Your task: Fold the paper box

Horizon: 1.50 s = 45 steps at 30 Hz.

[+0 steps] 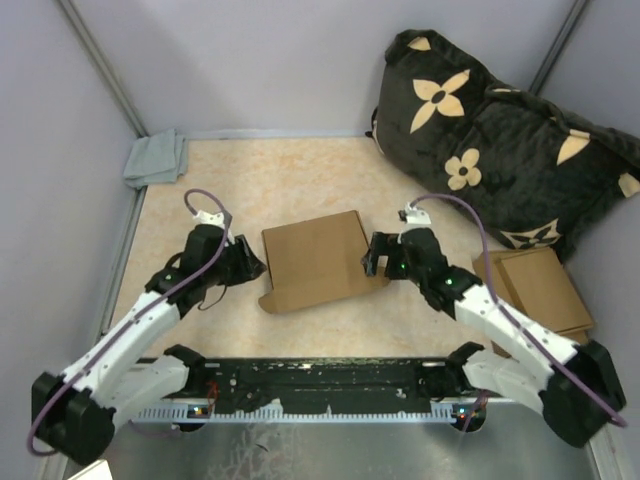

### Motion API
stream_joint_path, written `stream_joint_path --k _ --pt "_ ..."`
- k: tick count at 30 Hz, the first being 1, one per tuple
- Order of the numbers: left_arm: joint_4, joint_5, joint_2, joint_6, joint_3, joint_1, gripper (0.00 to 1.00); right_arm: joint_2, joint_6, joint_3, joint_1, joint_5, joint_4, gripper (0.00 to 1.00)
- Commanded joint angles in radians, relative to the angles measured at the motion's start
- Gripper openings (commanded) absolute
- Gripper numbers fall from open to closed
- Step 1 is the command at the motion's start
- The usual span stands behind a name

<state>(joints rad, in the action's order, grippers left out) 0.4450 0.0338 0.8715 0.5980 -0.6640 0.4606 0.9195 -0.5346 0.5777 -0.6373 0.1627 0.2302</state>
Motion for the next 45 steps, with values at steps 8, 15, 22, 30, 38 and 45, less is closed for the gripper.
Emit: stream_joint_path --k 8,15,22,30,38,45 --pt "-0.298 0.031 0.297 -0.049 0.044 0.007 0.51 0.362 0.101 0.123 0.234 -0.319 -0.359 0.94" --pt "-0.372 0.042 0.434 -0.079 -0.003 0.008 0.51 0.527 0.063 0.139 0.234 -0.499 -0.448 0.71" --pt "-0.443 0.020 0.507 -0.106 -0.070 0.009 0.50 0.613 0.041 0.197 0.233 -0.520 -0.442 0.53" --pt "-0.384 -0.047 0.639 -0.166 -0.249 0.005 0.50 0.612 0.041 0.298 0.234 -0.355 -0.305 0.60" --pt "-0.275 -0.197 0.527 -0.184 -0.295 0.005 0.65 0.468 0.106 0.389 0.235 -0.145 -0.128 0.75" --pt "-0.353 -0.221 0.323 0.013 -0.117 0.004 0.90 0.192 0.057 0.304 0.236 -0.334 -0.120 0.99"
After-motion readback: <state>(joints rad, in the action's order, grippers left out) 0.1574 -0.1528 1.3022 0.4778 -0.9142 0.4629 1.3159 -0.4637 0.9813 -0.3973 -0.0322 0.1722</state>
